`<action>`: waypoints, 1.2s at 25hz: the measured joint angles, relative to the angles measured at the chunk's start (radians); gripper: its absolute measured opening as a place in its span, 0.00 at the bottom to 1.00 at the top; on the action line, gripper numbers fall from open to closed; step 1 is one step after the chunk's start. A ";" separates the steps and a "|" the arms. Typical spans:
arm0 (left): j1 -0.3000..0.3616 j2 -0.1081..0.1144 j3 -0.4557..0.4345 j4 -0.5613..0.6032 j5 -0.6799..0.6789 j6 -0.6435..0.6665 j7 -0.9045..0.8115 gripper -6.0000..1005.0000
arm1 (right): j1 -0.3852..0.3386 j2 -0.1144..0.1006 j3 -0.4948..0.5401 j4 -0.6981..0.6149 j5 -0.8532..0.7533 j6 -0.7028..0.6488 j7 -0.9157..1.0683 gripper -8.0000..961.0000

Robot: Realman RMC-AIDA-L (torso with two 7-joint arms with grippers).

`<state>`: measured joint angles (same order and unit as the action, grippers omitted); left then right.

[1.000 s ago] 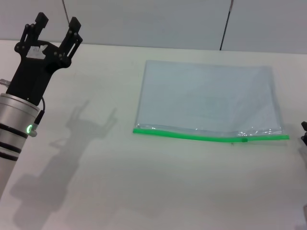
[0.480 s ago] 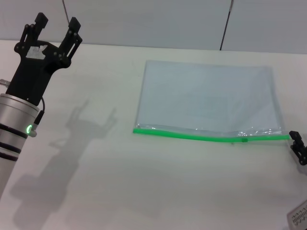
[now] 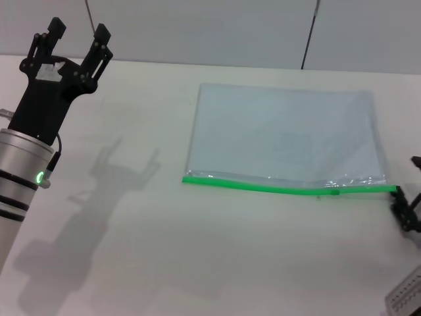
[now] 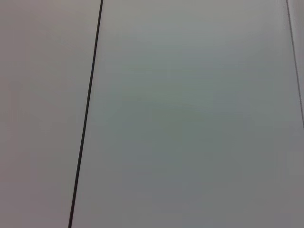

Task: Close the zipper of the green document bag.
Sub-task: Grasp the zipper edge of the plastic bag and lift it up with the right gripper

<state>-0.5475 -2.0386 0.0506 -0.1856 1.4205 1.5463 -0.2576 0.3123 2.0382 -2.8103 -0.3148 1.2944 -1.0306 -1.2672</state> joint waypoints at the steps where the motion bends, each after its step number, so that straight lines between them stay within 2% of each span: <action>1: 0.000 0.000 0.000 0.000 0.000 0.000 0.000 0.81 | 0.003 0.000 -0.002 -0.007 -0.003 0.003 -0.003 0.82; 5: 0.000 0.000 0.000 0.000 0.000 0.000 0.000 0.81 | 0.019 -0.001 -0.006 -0.040 -0.005 0.000 -0.044 0.82; 12: -0.001 -0.002 0.000 0.000 0.000 0.000 0.000 0.81 | 0.025 -0.002 -0.006 -0.075 -0.002 -0.084 -0.052 0.82; 30: -0.009 -0.002 0.005 -0.006 0.000 0.000 0.000 0.81 | 0.118 -0.003 -0.020 -0.079 0.000 0.060 -0.180 0.79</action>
<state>-0.5568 -2.0402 0.0552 -0.1914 1.4205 1.5462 -0.2576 0.4299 2.0356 -2.8302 -0.3942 1.2944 -0.9707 -1.4476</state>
